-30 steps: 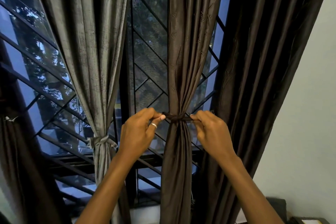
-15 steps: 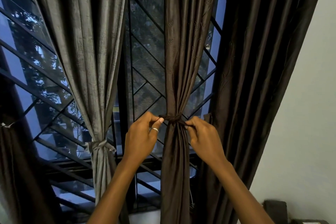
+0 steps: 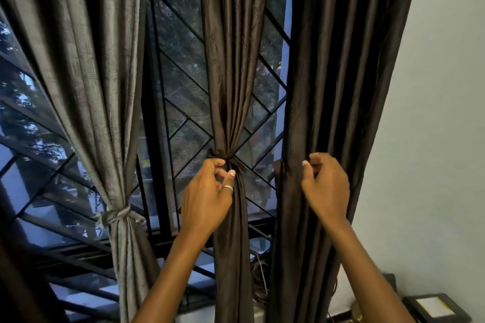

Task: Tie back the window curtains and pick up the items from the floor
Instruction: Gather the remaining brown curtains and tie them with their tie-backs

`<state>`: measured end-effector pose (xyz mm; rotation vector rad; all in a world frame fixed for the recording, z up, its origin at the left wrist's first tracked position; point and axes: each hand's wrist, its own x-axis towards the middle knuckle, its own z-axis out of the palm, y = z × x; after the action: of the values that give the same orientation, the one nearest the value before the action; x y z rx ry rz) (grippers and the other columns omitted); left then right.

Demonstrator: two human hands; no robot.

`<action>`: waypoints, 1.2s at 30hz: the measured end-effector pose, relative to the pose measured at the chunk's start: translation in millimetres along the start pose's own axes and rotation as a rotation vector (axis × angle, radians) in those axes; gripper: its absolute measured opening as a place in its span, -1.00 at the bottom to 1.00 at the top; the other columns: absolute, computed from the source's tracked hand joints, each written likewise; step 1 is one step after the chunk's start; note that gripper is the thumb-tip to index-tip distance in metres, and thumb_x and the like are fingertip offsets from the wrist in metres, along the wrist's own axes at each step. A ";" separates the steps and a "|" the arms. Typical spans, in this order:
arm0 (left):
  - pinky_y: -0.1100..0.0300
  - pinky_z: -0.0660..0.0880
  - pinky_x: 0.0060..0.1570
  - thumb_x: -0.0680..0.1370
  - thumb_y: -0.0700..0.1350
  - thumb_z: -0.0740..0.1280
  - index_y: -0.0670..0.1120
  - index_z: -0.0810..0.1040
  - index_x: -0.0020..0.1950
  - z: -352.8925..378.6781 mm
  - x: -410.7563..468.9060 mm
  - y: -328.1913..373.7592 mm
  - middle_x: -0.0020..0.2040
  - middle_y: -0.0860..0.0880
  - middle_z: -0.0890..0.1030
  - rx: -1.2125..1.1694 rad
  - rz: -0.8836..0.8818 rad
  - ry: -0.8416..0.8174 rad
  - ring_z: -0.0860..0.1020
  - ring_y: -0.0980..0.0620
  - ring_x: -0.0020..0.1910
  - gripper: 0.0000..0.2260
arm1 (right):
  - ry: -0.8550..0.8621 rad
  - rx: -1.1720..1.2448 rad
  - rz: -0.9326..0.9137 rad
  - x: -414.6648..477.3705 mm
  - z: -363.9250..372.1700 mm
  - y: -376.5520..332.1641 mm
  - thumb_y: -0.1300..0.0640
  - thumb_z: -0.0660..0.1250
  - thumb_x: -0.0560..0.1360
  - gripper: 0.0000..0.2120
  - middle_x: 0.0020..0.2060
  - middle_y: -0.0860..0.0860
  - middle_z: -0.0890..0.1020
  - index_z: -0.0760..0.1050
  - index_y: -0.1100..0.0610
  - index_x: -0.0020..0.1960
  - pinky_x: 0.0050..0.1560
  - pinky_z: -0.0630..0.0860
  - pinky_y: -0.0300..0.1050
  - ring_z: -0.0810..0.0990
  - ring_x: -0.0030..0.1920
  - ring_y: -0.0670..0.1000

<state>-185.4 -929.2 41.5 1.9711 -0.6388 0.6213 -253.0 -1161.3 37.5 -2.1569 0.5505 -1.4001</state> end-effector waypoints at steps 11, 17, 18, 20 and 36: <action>-0.01 0.57 -0.31 0.62 0.13 0.27 0.15 0.52 -0.03 22.1 -5.1 23.9 -0.27 0.15 0.59 0.039 0.029 -0.091 0.56 0.20 -0.32 -0.89 | -0.260 -0.048 -0.024 14.3 38.2 -1.3 0.16 0.35 0.56 -0.94 -0.10 0.09 0.68 0.57 0.14 0.00 -0.17 0.51 -0.10 0.67 -0.08 0.13; 0.07 0.61 -0.05 0.58 0.31 0.21 0.05 0.61 0.23 23.1 4.6 27.5 0.01 0.10 0.68 0.056 -0.073 -0.016 0.62 0.15 -0.06 -0.57 | -0.349 0.187 -0.256 -29.9 57.1 -53.0 0.13 0.28 0.55 -0.87 -0.17 0.08 0.64 0.59 0.14 -0.08 -0.24 0.51 0.01 0.63 -0.18 0.08; 0.05 0.62 -0.05 0.57 0.33 0.20 0.02 0.63 0.19 23.1 8.5 29.9 -0.02 0.07 0.69 0.070 -0.085 -0.012 0.64 0.11 -0.06 -0.53 | -0.351 0.210 -0.269 -33.8 58.5 -59.2 0.14 0.28 0.56 -0.86 -0.17 0.08 0.64 0.59 0.15 -0.07 -0.26 0.49 -0.01 0.63 -0.19 0.08; 0.04 0.61 -0.17 0.54 0.39 0.17 0.05 0.65 -0.03 22.6 17.0 35.2 -0.22 0.07 0.68 0.096 -0.138 -0.014 0.64 0.06 -0.17 -0.53 | -0.360 0.245 -0.279 -38.8 59.6 -68.1 0.16 0.30 0.58 -0.87 -0.17 0.08 0.65 0.60 0.16 -0.05 -0.29 0.39 -0.14 0.64 -0.19 0.05; 0.08 0.39 -0.38 0.62 -0.07 0.26 -0.03 0.39 -0.35 34.0 19.3 39.7 -0.38 -0.08 0.51 0.338 -0.092 0.066 0.51 -0.15 -0.34 -0.67 | 0.141 0.238 0.113 12.3 -25.7 30.6 0.10 0.44 0.52 -0.69 0.13 0.06 0.53 0.50 0.13 0.22 0.10 0.54 -0.07 0.56 0.06 0.01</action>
<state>-191.8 -979.7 64.4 2.2673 -0.4188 0.7736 -273.7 -1197.6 36.3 -1.8234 0.5206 -1.4822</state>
